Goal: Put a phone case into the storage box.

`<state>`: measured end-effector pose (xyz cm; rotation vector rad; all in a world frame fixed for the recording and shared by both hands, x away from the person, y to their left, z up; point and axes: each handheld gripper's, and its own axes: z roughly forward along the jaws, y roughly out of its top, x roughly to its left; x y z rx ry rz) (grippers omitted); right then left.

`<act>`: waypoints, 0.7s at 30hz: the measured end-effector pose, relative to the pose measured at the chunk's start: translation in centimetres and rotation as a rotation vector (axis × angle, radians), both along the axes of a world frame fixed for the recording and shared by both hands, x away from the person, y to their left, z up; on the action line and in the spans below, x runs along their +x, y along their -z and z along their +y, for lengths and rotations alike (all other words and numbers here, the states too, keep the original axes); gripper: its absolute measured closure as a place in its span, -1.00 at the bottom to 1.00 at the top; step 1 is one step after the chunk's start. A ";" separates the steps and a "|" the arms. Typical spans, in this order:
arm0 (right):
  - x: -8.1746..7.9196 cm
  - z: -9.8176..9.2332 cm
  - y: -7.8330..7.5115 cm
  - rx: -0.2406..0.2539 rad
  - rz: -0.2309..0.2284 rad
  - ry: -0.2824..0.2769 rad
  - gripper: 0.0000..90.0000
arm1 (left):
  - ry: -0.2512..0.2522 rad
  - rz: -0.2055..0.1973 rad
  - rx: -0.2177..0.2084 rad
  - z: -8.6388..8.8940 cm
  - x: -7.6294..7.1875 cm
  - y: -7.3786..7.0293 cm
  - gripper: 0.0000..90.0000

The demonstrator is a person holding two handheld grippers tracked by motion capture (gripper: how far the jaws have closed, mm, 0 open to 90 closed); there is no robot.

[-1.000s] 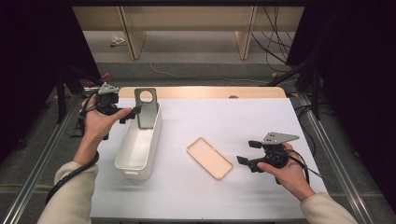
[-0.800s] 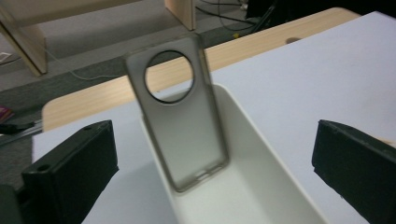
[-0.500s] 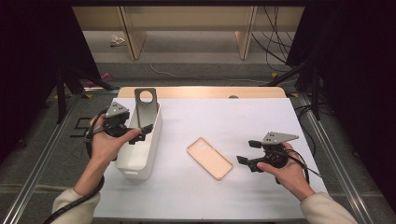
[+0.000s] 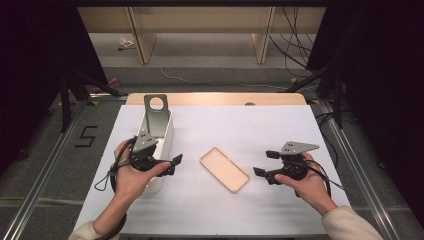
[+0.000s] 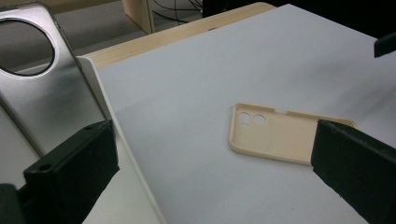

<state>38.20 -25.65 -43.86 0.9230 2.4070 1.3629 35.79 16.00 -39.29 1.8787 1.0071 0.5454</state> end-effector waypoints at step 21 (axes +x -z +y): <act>0.1 0.5 0.1 -0.007 0.002 -0.013 -0.60 | 0.072 -0.066 0.029 -0.2 -3.3 1.8 -1.00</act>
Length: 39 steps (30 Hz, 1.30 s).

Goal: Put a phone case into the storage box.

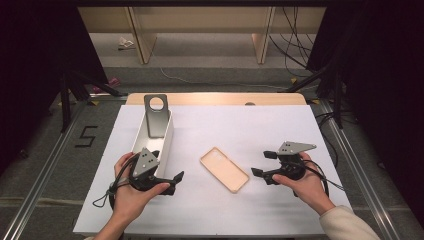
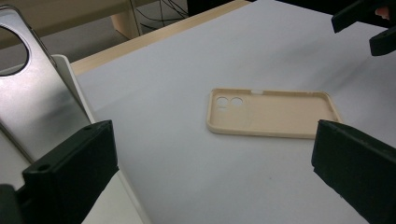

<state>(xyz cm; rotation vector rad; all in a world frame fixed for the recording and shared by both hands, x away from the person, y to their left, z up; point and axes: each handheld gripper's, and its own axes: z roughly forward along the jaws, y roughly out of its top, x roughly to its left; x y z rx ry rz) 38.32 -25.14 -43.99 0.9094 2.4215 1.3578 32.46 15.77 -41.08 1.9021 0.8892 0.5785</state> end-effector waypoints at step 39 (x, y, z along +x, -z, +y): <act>1.4 2.2 0.5 -0.286 0.086 -0.017 1.00 | -0.003 0.018 -0.002 -0.6 0.2 0.3 -0.86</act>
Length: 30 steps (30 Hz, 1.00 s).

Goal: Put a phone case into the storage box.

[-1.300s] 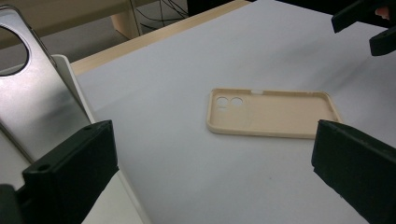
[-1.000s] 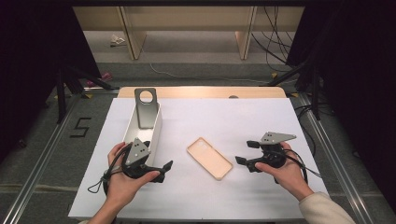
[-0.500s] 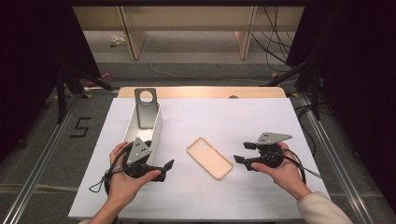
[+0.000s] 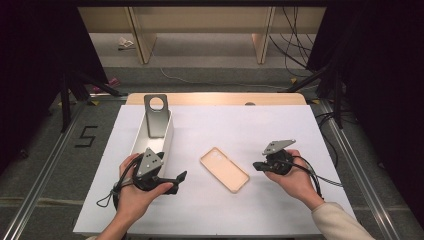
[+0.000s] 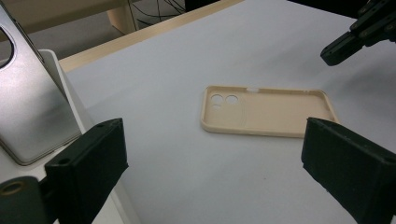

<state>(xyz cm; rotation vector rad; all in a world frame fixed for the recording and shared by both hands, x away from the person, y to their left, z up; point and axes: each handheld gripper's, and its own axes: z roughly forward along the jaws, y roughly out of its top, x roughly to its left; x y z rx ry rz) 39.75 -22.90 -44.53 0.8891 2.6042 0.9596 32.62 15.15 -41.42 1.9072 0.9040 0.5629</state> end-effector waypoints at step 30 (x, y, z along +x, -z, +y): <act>1.0 2.4 1.9 -0.134 0.144 -0.039 1.00 | 0.047 -0.011 0.056 0.1 0.7 1.0 -0.81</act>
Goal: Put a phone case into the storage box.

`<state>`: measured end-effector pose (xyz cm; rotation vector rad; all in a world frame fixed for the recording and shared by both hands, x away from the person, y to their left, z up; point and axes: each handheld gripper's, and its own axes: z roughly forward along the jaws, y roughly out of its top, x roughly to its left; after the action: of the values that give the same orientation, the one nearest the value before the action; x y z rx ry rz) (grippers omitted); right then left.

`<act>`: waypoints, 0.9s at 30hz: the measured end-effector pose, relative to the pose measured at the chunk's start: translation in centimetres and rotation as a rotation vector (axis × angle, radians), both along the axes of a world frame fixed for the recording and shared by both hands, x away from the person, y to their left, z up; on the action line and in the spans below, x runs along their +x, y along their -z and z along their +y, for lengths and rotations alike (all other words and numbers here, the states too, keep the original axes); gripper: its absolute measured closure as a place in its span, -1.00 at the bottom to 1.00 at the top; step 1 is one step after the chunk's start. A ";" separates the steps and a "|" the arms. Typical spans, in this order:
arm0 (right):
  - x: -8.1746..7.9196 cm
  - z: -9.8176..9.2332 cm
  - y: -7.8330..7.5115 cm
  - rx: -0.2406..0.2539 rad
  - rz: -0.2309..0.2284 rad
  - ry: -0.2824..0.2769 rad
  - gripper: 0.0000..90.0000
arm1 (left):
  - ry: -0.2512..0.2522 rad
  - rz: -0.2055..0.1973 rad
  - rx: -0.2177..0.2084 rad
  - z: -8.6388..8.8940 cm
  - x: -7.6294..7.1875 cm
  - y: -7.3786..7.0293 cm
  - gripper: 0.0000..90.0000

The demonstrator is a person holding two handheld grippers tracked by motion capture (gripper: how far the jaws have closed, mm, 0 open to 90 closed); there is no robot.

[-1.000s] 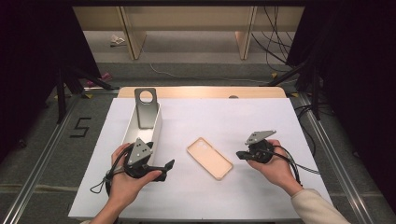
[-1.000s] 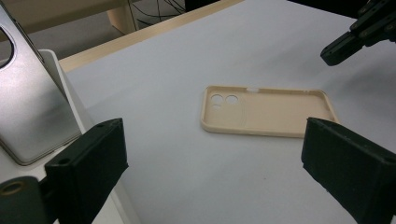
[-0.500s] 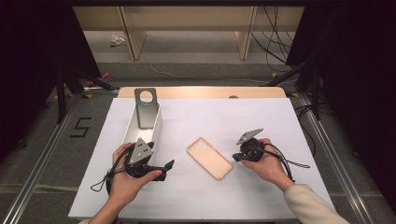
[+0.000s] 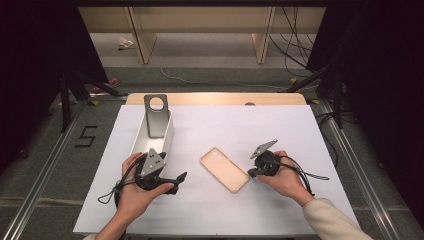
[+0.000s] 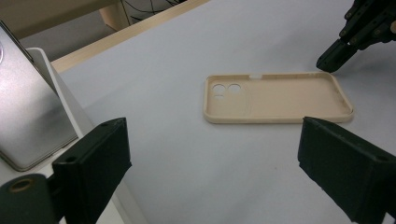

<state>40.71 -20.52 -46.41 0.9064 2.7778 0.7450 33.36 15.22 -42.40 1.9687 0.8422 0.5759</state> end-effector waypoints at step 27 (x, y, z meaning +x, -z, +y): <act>-2.7 4.9 0.2 0.029 0.080 -0.147 1.00 | 0.006 0.009 0.007 -0.1 0.1 0.1 -0.81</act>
<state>37.99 -15.64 -46.64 0.7594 2.9371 0.7884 33.41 15.08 -42.53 1.9811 0.8401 0.5674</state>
